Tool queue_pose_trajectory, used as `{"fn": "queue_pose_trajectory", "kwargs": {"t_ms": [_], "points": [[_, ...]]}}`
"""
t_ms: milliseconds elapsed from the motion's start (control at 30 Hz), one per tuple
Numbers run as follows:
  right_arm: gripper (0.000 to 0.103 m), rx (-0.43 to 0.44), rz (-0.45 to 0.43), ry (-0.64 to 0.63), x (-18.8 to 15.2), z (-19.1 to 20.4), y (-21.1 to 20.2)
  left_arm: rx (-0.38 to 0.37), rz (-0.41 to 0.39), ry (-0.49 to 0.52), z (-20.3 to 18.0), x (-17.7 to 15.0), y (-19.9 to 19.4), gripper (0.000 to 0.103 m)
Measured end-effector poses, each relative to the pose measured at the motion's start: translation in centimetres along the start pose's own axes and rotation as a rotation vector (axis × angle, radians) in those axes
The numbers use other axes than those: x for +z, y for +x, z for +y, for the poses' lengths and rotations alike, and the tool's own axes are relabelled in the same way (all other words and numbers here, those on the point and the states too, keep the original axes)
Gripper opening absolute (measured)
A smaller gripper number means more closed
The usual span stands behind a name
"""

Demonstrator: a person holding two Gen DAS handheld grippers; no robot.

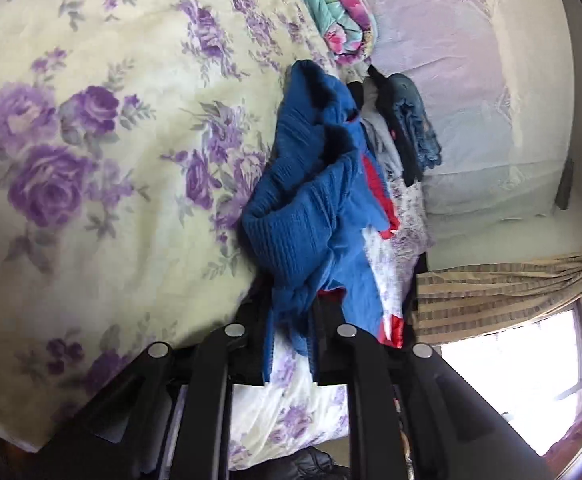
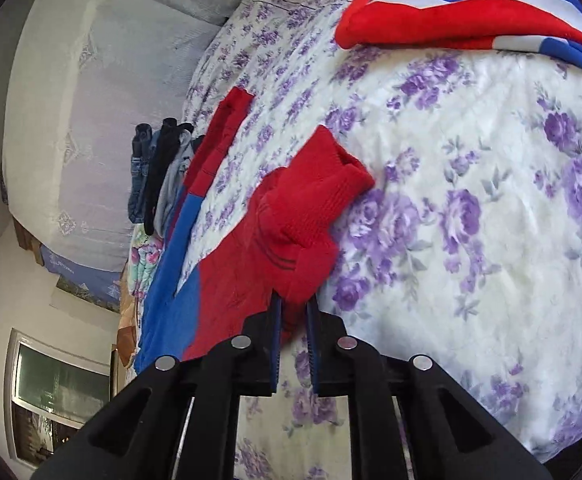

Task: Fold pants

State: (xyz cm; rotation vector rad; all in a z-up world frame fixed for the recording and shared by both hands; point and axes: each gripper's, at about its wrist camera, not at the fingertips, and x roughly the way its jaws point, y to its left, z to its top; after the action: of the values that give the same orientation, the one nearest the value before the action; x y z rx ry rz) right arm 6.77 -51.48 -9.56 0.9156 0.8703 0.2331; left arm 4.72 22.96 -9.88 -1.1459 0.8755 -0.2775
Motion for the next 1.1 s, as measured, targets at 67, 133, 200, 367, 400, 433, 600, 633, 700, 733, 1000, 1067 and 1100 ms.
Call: {"fn": "queue_pose_trajectory", "kwargs": {"t_ms": [67,133,200,367,400,433,600,633,700,733,1000,1067,1100], "points": [[0.024,-0.006,-0.034,-0.018,0.3,0.3,-1.0,0.033,-0.028,0.043,-0.8,0.3,-1.2,0.029],[0.027,-0.015,-0.097,-0.026,0.8,0.6,-2.7,0.12,-0.095,0.106,-1.9,0.5,-2.6,0.052],[0.033,-0.022,-0.133,-0.034,1.7,0.8,-3.7,0.244,-0.221,0.176,-3.4,0.8,-5.0,0.076],[0.041,-0.011,-0.127,0.049,4.2,-0.9,-2.3,0.297,-0.337,0.208,-4.7,3.5,-7.0,0.083],[0.041,0.003,-0.112,0.085,4.3,-1.5,-1.7,0.302,-0.337,0.198,-4.7,4.1,-6.8,0.083],[0.041,0.022,-0.102,0.12,4.1,-2.1,-1.3,0.298,-0.333,0.195,-4.5,4.4,-6.6,0.083],[0.017,0.068,-0.116,0.128,3.9,-2.3,0.1,0.307,-0.284,0.209,-4.9,5.6,-3.3,0.083],[0.006,0.055,-0.126,0.1,4.2,-2.0,0.3,0.313,-0.272,0.221,-5.2,5.8,-2.6,0.083],[0.006,0.016,-0.17,0.043,4.9,-1.3,-0.2,0.325,-0.251,0.237,-5.9,6.2,-1.2,0.083],[0.005,-0.003,-0.183,0.015,5.5,-1.1,-0.6,0.325,-0.243,0.246,-6.3,6.5,-0.6,0.083],[0.011,-0.112,-0.17,-0.012,6.8,-1.6,-1.0,0.368,-0.15,0.292,-8.3,11.1,4.8,0.085],[0.013,-0.139,-0.236,-0.03,7.1,-0.5,-2.4,0.366,-0.113,0.269,-8.1,12.1,6.3,0.085],[0.015,-0.158,-0.262,-0.052,7.4,0.3,-3.0,0.367,-0.104,0.261,-8.0,12.6,7.2,0.085]]}}
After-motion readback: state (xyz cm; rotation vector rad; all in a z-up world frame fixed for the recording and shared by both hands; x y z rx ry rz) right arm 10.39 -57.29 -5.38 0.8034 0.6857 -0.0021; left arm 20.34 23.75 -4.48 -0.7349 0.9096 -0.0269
